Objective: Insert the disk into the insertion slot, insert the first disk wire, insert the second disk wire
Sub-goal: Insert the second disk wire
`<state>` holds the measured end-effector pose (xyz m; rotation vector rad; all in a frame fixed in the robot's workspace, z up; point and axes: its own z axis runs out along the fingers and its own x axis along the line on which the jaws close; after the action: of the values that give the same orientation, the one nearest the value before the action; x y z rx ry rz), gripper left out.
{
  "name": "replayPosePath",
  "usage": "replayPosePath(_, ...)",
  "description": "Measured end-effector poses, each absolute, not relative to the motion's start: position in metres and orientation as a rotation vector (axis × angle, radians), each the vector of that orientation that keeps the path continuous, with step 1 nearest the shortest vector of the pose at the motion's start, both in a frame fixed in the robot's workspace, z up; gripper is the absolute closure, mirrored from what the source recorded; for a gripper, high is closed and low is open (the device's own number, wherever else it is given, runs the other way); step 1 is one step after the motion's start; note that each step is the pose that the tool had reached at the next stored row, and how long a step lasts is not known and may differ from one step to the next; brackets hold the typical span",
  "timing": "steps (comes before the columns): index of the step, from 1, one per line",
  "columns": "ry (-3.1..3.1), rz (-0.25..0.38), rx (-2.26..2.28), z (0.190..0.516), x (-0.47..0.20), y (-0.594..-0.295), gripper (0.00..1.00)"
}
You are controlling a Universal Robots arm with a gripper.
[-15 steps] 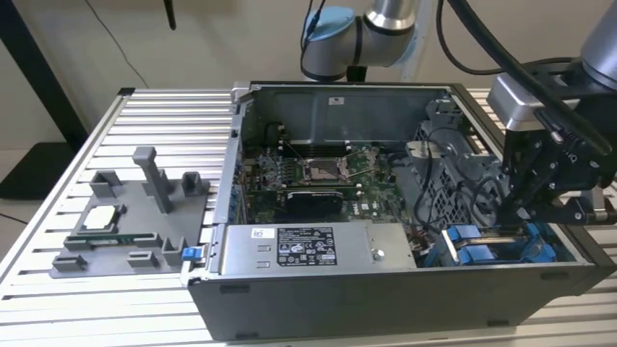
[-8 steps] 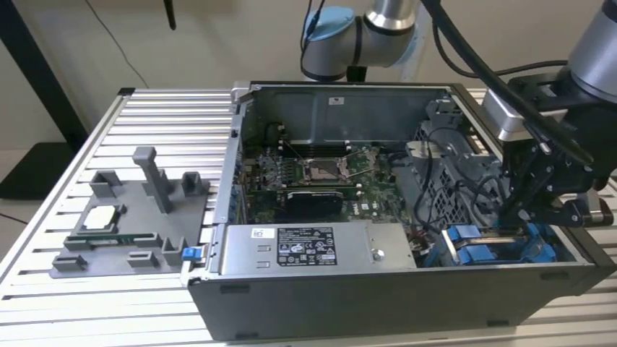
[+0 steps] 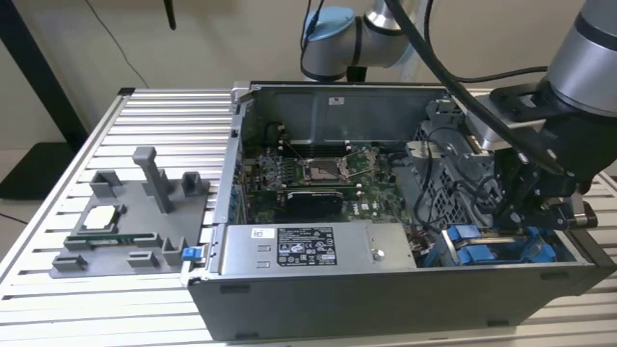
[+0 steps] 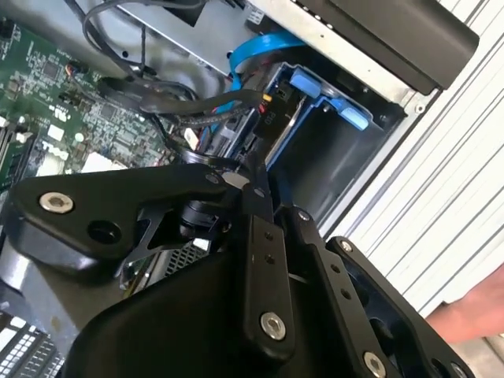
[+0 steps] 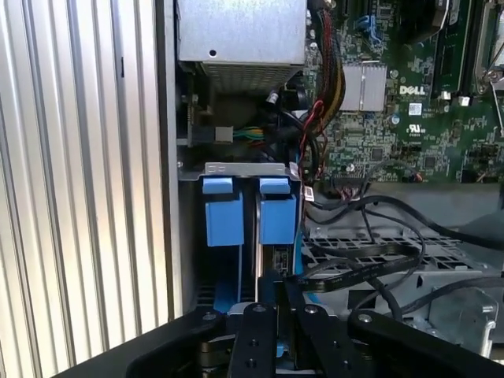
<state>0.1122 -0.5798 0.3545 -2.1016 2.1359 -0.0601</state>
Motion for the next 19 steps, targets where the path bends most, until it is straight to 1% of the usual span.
replayPosePath(5,2.126,-0.083,-2.095,0.3485,0.1123,-0.5759,1.0)
replayPosePath(19,2.124,-0.086,-2.094,0.3455,0.115,-0.5759,1.0)
